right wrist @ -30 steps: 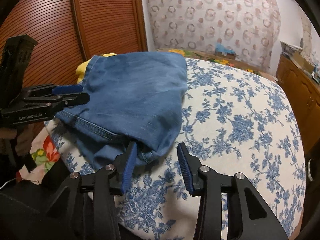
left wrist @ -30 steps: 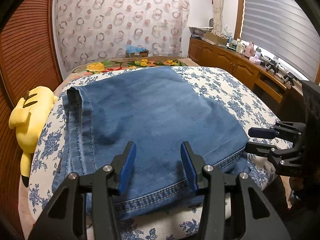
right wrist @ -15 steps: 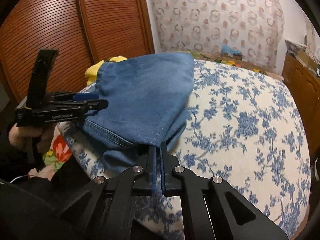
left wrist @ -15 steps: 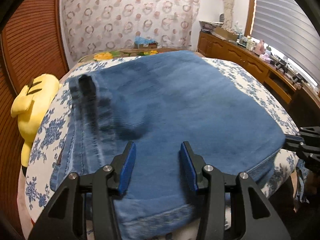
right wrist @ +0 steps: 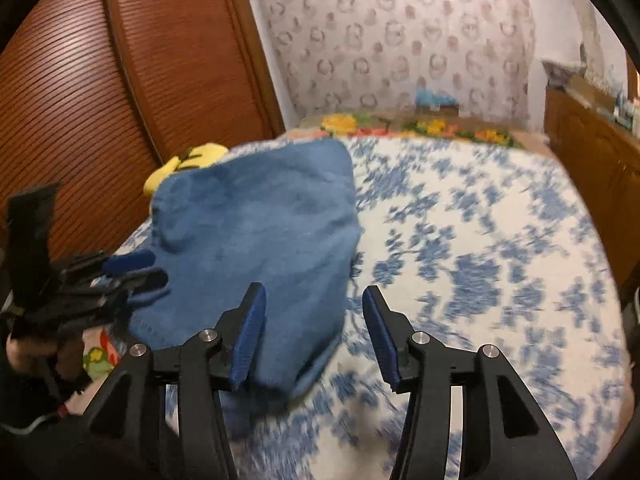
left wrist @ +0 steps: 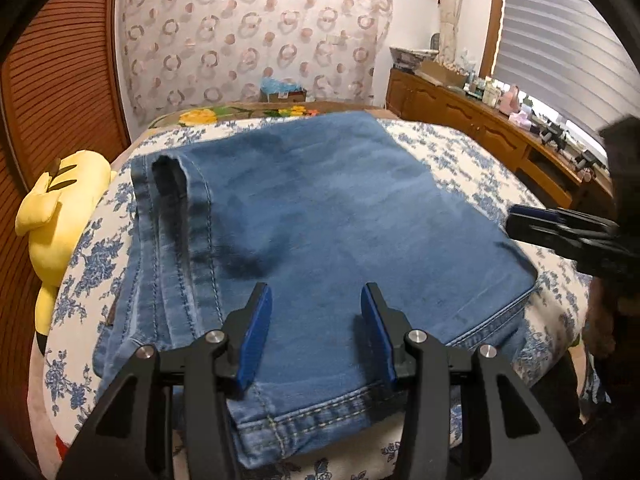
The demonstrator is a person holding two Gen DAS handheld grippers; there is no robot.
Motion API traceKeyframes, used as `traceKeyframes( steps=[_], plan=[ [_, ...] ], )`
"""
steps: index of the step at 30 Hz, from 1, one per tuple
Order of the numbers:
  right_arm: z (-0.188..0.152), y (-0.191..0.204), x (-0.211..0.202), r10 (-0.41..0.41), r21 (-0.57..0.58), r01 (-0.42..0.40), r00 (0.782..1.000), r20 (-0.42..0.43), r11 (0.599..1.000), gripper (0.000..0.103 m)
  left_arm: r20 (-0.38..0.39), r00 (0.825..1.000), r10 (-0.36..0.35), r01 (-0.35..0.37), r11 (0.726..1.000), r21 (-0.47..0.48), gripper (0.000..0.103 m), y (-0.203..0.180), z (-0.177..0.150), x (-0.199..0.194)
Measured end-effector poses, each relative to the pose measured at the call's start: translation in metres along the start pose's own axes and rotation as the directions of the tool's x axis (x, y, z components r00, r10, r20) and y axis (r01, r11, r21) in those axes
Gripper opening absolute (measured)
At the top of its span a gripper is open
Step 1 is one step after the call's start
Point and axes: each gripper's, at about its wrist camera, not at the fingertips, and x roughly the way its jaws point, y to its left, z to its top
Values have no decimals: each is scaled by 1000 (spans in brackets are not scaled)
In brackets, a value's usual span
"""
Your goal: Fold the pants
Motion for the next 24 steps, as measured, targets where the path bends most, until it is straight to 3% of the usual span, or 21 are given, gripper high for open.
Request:
traceKeyframes(
  steps=[6,14,16,18,20,24],
  plan=[
    [2,-3,38,-25,29,28,996,-81,999,51,-17,1000,14,-14,1000,-11,45,8,-3,8],
    [0,-5,53,45,96,-34,992,-115,995,52,-6,1000,-8,8,1000,-22,46,20,-6,7],
    [1,-2,54,75,100,-63,990,-121,993,37,-4,1000,-22,22,999,-30,46,25,-6,5],
    [3,-1,56,106,107,-93,986,-130,990,13,-1,1000,-29,29,999,-35,45,28,-5,3],
    [9,6,50,102,76,-93,988,-115,993,4,11,1000,-13,14,999,-50,45,35,-3,-3],
    [34,30,29,132,21,-131,990,-49,991,3,43,998,35,-30,995,-100,45,61,2,-21]
  ],
)
